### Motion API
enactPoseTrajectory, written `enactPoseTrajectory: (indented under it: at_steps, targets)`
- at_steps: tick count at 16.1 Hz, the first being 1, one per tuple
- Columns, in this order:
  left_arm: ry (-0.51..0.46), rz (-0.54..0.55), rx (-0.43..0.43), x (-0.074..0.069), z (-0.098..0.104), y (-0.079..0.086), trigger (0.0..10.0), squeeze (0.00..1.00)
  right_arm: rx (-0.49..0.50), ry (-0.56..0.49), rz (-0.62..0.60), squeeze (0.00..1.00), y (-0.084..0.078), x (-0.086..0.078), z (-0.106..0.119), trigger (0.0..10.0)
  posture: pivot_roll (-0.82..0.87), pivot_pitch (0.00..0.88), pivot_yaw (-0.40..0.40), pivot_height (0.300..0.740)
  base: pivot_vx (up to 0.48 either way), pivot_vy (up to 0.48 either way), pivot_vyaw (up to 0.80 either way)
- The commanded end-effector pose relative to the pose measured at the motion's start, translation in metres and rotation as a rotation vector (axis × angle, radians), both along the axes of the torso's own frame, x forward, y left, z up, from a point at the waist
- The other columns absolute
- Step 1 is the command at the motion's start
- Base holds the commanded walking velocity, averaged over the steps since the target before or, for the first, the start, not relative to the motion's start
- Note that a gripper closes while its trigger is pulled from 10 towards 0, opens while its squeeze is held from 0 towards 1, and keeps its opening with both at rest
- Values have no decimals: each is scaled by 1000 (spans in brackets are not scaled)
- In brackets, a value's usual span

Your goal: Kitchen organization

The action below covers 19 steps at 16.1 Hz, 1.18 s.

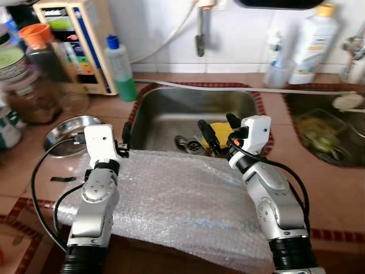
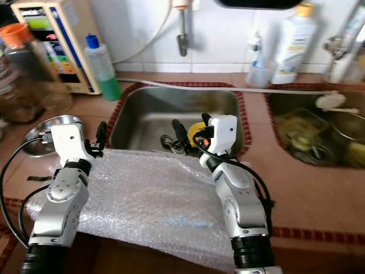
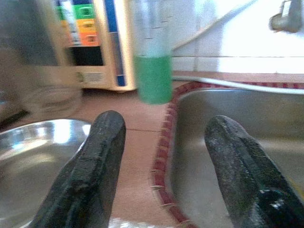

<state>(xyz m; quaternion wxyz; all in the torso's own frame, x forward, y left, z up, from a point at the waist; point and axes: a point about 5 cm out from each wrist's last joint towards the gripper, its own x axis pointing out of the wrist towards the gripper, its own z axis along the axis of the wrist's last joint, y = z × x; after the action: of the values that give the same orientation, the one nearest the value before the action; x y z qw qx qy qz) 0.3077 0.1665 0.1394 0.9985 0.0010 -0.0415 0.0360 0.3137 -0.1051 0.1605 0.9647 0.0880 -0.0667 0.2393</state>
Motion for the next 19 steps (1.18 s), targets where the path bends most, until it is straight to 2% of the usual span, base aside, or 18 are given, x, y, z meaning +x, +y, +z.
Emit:
enactPoseTrajectory:
  at_steps: [1, 3, 4, 5, 12, 15, 16, 19]
  targets:
    - [-11, 29, 20, 2, 6, 8, 10000, 1000, -1, -16, 12, 871, 5, 0, 4, 10000, 39, 35, 103, 740, 0, 0, 0]
    - [-15, 42, 20, 7, 10, 14, 10000, 1000, -3, -19, 6, 875, 5, 0, 4, 10000, 35, 32, 106, 740, 0, 0, 0]
    - [-13, 44, 20, 7, 11, 14, 10000, 941, -4, -19, 6, 875, 4, 0, 4, 10000, 35, 32, 106, 740, 0, 0, 0]
    - [-9, 48, 19, 8, 11, 15, 10000, 631, -4, -19, 4, 875, 4, 0, 4, 10000, 32, 29, 107, 740, 0, 0, 0]
    - [-7, 49, 17, 12, 14, 15, 10000, 600, -2, -25, -1, 875, 5, 1, 6, 10000, 29, 32, 113, 740, 0, 288, 0]
    - [8, 51, 14, 13, 12, 15, 10000, 565, 0, -22, -6, 878, 4, 0, 5, 10000, 29, 33, 117, 740, 0, 480, 0]
    - [3, 42, 53, 13, 13, 14, 10000, 0, 1, -24, -9, 878, 4, 1, 5, 10000, 29, 33, 120, 740, 0, 0, 0]
    - [-1, 23, 30, 14, 13, 12, 10000, 0, 1, -26, -19, 882, 1, 2, 6, 10000, 28, 34, 118, 740, 0, 0, 0]
